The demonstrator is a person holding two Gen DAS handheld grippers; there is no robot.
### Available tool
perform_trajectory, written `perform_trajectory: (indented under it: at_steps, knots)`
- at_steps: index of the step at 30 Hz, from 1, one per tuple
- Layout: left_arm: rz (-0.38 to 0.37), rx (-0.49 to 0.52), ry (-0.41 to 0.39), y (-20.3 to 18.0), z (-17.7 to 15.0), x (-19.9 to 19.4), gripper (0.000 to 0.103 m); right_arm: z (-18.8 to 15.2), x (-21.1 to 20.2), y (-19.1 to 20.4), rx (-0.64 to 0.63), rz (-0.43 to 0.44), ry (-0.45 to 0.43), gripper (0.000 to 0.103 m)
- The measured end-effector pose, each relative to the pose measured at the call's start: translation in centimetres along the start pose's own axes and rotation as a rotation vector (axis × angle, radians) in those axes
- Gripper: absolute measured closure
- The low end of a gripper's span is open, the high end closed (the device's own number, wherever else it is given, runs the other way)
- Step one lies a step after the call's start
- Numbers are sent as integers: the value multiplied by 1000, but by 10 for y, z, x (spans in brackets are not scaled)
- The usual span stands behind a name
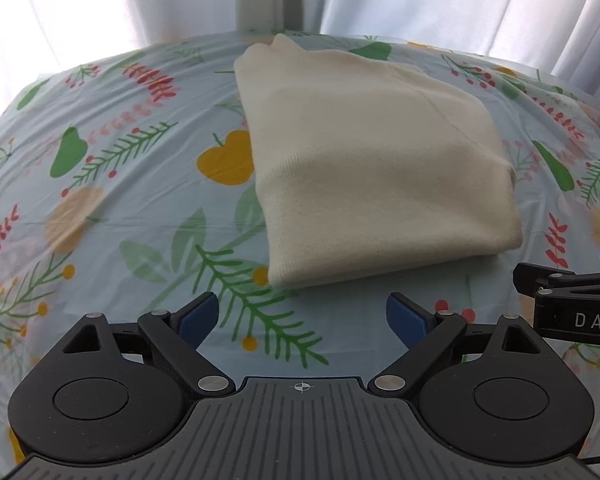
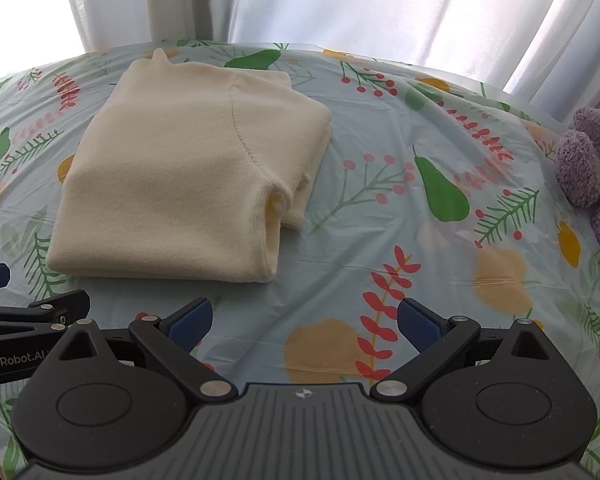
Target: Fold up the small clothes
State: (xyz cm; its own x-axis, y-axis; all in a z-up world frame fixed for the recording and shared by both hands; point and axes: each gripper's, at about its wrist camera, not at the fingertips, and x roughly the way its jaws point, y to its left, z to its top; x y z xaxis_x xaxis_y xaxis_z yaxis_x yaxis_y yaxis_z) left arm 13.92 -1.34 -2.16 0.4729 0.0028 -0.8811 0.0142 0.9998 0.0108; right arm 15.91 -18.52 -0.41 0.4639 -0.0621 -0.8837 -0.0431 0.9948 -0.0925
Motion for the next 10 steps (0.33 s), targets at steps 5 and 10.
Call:
perform_trajectory:
  at_steps: [5,10]
  knots:
    - [-3,8,0,-1,0,1,8,0,0,0,-3,-1,0,4]
    - [-16,5,-2,-1,1,1,8,1,1,-1,-3,-2,0,4]
